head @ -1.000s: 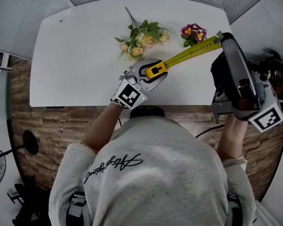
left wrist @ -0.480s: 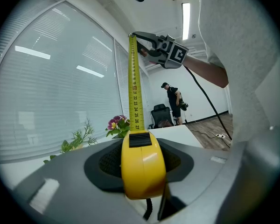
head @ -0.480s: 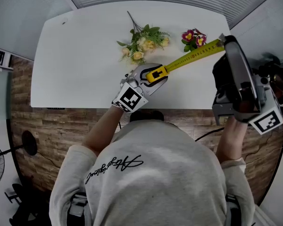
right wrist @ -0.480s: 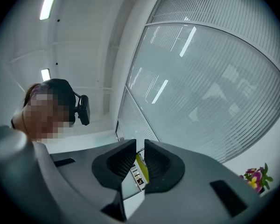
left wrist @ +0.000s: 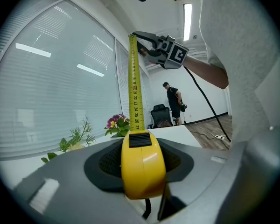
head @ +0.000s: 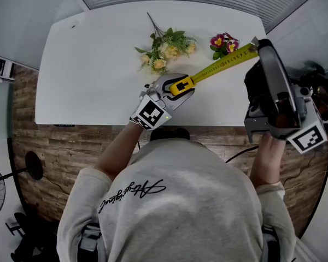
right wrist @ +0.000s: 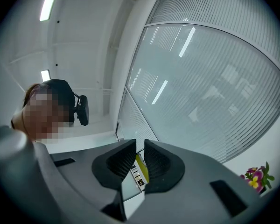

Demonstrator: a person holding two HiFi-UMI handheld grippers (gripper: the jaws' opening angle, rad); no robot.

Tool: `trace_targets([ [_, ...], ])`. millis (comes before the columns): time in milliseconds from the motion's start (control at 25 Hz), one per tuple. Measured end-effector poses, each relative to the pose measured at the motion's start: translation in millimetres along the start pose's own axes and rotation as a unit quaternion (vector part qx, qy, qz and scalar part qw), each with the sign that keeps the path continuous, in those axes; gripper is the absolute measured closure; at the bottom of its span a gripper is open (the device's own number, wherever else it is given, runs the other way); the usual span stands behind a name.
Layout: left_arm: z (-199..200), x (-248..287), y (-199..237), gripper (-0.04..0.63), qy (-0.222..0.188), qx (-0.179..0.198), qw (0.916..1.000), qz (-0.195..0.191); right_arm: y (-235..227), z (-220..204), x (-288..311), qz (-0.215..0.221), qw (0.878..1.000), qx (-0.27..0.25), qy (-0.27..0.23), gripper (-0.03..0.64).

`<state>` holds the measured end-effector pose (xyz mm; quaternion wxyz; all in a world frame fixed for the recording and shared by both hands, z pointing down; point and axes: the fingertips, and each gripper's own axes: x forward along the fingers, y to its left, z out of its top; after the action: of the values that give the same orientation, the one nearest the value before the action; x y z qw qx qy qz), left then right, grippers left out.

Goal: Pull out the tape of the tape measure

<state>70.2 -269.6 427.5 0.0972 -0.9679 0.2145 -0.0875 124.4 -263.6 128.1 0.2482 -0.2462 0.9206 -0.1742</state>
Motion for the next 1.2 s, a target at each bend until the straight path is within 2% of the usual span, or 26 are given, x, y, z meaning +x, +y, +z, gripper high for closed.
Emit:
trace_targets([
  [320, -5, -2, -1, 0.423, 0.007, -0.004, 1.0, -0.001, -3, -4, -1, 0.001, 1.0, 0.006, 0.001, 0.563],
  [1200, -14, 2, -9, 0.423, 0.011, -0.023, 0.9995, -0.016, -28, -35, -10, -0.035, 0.999, 0.031, 0.013, 0.565],
])
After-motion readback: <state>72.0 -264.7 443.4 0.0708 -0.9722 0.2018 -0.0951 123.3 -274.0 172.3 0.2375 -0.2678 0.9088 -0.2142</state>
